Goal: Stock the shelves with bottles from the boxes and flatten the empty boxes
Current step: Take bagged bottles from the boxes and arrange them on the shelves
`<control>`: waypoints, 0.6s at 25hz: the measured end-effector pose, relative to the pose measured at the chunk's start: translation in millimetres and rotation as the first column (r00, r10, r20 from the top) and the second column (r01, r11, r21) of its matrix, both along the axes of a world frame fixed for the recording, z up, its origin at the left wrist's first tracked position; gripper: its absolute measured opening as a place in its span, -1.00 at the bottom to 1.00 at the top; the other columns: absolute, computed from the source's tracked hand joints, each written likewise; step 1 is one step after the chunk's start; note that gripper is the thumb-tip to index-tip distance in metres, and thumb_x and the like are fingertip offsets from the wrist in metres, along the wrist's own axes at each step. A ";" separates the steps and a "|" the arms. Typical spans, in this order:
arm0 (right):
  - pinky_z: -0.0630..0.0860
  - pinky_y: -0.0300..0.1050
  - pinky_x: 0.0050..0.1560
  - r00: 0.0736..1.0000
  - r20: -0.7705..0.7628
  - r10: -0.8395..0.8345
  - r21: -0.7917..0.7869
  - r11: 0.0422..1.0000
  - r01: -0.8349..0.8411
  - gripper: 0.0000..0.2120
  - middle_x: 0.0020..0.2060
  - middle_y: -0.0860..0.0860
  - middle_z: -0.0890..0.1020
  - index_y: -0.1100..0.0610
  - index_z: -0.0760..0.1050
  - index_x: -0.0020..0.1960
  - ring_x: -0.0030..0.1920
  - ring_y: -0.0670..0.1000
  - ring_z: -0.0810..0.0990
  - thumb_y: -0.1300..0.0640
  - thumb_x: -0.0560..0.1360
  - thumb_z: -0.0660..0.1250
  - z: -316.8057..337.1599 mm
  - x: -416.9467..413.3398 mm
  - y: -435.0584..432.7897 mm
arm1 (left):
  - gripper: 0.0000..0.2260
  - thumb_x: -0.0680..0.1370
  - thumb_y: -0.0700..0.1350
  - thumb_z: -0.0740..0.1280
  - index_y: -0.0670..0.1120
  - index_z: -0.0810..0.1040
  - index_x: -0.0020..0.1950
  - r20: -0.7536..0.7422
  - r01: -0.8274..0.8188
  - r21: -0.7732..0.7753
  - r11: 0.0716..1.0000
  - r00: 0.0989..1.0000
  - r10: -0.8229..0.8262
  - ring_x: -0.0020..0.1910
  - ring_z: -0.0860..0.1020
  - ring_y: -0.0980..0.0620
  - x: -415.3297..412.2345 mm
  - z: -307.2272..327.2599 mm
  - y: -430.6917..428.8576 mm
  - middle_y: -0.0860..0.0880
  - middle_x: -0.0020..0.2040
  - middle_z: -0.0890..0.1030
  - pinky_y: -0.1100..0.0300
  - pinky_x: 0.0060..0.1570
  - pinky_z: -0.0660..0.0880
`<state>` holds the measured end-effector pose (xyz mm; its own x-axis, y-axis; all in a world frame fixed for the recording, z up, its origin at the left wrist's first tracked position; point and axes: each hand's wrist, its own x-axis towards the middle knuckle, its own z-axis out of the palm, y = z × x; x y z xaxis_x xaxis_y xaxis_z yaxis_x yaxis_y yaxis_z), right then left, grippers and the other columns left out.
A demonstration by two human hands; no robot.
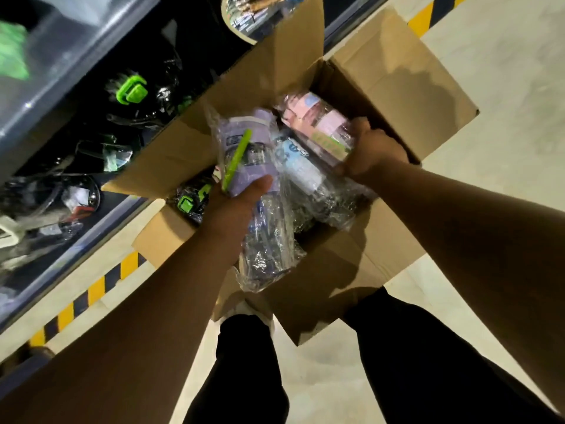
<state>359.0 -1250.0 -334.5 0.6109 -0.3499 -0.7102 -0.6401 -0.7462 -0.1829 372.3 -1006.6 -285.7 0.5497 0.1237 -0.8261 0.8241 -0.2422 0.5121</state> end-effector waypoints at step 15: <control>0.51 -0.19 -0.08 0.644 0.200 -0.738 0.708 0.564 0.426 -0.44 -0.08 -0.09 0.67 0.08 0.49 0.24 -0.11 -0.11 0.66 0.06 0.29 0.56 426.4 -120.8 119.2 | -0.10 0.06 0.24 0.66 -0.10 0.57 0.32 0.111 0.032 -0.343 0.939 0.994 0.007 0.15 0.60 -0.13 -14.6 362.5 61.5 -0.08 0.18 0.63 -0.06 0.11 0.57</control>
